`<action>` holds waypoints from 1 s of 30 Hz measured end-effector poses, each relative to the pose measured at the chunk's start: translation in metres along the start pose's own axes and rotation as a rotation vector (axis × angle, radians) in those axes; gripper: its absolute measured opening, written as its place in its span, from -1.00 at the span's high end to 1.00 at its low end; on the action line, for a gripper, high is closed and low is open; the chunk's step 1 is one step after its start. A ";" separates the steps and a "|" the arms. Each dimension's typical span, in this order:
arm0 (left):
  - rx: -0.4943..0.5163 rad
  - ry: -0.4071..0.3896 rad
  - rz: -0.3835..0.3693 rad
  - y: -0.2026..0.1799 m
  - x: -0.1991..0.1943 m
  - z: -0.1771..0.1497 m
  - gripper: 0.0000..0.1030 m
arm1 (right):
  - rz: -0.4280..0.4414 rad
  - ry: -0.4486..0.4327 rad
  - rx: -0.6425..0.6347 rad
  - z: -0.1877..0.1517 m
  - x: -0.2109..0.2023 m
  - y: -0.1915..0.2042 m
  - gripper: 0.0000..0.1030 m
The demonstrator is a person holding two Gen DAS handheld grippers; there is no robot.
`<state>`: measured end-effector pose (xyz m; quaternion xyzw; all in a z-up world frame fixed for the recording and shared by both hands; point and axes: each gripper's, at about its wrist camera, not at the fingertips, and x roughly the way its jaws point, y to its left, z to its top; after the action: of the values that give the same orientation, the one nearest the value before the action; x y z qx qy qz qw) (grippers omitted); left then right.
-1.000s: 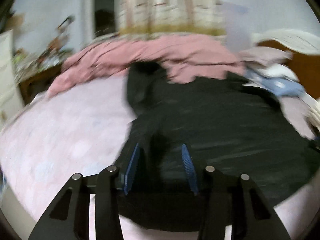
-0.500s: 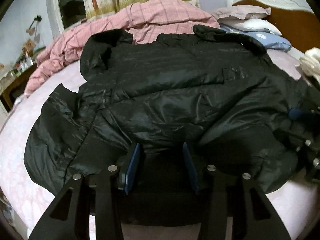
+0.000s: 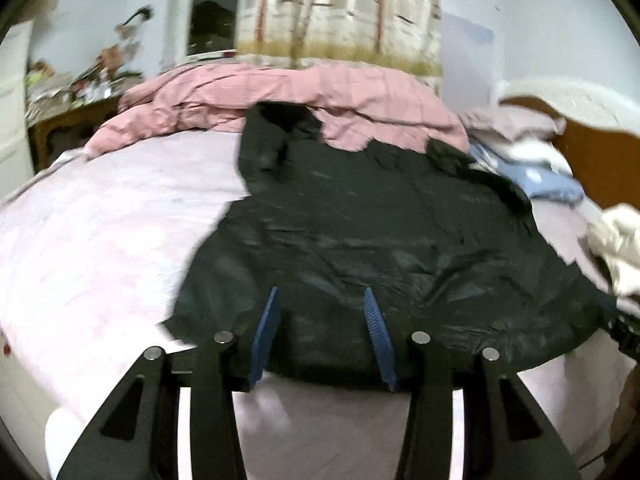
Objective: Fold large clothes
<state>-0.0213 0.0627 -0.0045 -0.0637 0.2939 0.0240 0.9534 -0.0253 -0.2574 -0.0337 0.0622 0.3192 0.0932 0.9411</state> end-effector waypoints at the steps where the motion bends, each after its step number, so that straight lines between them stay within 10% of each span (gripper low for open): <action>1: -0.022 0.008 0.010 0.007 -0.003 -0.001 0.00 | -0.008 0.009 0.035 -0.003 -0.005 -0.008 -0.41; 10: -0.253 0.109 0.041 0.034 0.017 -0.038 -0.48 | 0.006 0.036 0.286 -0.029 -0.008 -0.056 -0.41; 16: -0.482 0.182 -0.006 0.081 0.031 -0.023 -0.49 | -0.120 0.090 0.403 -0.012 0.008 -0.093 -0.41; 20: -0.506 0.214 -0.016 0.101 0.046 -0.010 -0.44 | -0.041 0.085 0.446 -0.003 0.016 -0.115 -0.22; 22: -0.512 0.233 -0.035 0.103 0.057 -0.012 -0.22 | -0.040 0.104 0.423 -0.002 0.025 -0.115 0.10; 25: -0.462 0.217 -0.005 0.096 0.061 -0.011 0.72 | -0.027 0.085 0.406 -0.003 0.028 -0.113 0.69; 30: -0.387 0.086 0.032 0.082 0.018 -0.003 0.88 | -0.062 -0.003 0.349 -0.005 0.000 -0.098 0.85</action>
<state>-0.0151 0.1438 -0.0261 -0.2418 0.3254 0.0924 0.9094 -0.0150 -0.3523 -0.0554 0.2149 0.3307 0.0069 0.9189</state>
